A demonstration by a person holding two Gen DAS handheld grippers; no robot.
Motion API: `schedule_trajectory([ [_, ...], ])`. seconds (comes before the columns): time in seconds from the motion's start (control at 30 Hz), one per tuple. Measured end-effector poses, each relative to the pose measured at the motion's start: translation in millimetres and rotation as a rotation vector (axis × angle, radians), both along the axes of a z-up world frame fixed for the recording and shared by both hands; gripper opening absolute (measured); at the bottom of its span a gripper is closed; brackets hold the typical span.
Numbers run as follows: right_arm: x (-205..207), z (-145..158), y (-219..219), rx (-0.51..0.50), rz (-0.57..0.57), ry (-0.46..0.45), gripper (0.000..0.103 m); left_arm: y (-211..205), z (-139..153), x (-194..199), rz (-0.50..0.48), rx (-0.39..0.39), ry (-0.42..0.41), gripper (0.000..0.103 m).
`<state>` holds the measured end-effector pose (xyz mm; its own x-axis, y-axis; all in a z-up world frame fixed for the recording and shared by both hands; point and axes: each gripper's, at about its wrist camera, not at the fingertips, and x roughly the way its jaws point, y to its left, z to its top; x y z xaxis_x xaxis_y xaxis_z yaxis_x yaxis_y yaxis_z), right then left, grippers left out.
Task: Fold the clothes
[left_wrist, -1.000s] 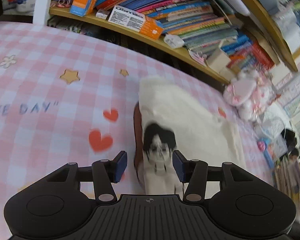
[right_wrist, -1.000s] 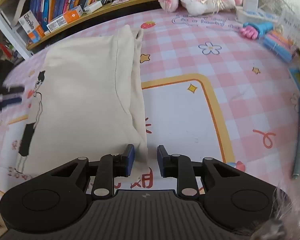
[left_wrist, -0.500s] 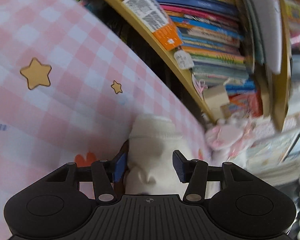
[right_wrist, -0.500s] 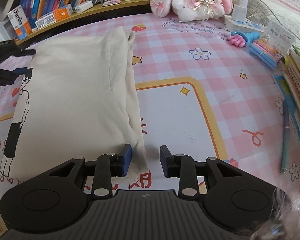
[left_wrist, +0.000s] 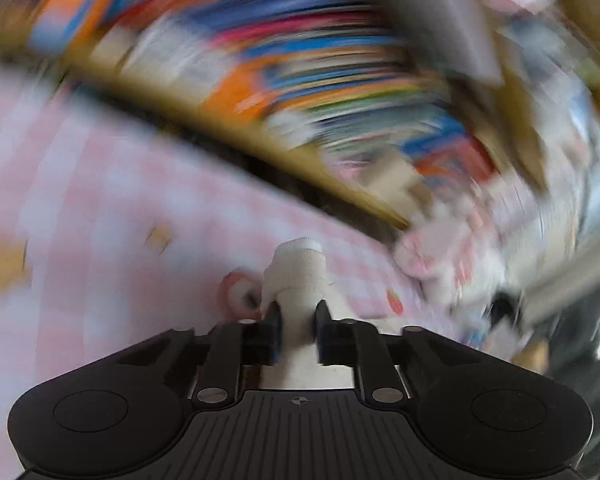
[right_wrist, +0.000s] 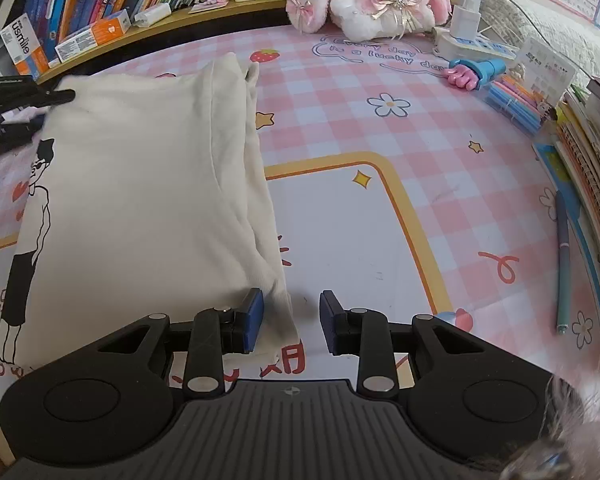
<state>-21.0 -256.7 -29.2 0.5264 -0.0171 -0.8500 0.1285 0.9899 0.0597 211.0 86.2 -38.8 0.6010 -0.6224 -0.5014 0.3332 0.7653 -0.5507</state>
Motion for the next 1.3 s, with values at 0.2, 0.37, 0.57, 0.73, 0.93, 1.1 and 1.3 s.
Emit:
schedule_trajectory([
  [0.2, 2, 0, 0, 0.004, -0.004, 0.005, 0.028, -13, -11, 28, 0.059, 0.183, 0.097, 0.021],
  [0.37, 4, 0, 2, -0.001, 0.008, 0.011, 0.028, 20, -19, 31, 0.155, 0.0, 0.218, 0.048],
  [0.57, 3, -1, -3, 0.033, 0.015, 0.009, 0.028, 44, -11, -11, 0.223, -0.003, 0.222, 0.057],
  [0.73, 3, -1, -5, 0.052, 0.043, 0.006, 0.028, 36, -13, -65, 0.173, 0.017, 0.245, 0.057],
  [0.93, 4, -2, -14, 0.102, 0.075, 0.003, 0.028, 24, -16, -114, 0.185, 0.045, 0.278, 0.057],
  [1.1, 3, -3, -19, 0.13, 0.112, -0.01, 0.029, 13, -14, -139, 0.225, 0.058, 0.29, 0.055],
  [1.3, 1, -5, -26, 0.158, 0.156, -0.035, 0.029, -10, -15, -165, 0.249, 0.059, 0.303, 0.043],
])
